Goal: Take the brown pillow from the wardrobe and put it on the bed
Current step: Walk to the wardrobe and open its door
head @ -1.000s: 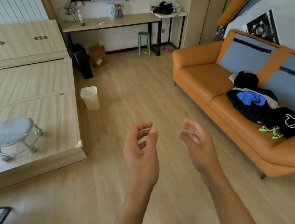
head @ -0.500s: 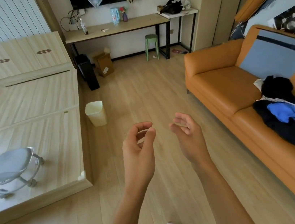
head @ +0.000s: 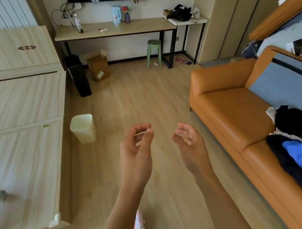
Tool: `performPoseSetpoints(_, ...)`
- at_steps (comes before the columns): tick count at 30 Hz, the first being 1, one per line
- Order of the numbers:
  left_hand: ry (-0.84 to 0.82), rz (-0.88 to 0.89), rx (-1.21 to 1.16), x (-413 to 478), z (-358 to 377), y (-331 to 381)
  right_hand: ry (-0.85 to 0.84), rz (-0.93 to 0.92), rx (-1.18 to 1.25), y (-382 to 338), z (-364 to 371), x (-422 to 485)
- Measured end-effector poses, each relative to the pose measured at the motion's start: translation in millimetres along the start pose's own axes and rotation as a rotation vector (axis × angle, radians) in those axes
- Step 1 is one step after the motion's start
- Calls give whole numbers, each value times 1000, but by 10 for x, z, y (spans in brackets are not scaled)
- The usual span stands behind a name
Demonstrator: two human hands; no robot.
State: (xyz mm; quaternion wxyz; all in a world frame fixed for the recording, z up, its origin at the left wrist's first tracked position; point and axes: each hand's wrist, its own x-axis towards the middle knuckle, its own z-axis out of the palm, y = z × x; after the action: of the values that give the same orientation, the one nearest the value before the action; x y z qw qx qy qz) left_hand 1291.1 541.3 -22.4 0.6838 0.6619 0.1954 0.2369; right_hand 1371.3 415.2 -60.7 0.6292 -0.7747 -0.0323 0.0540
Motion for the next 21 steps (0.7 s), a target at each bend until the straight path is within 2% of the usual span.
performPoseSetpoints(9,-127,-22,-8,2216,354,-26,57,-8,-1,-401,617,1996)
performPoseSetpoints(21,-176,-14,70,4365,1032,-232,138,42,41,-384,1094,4218)
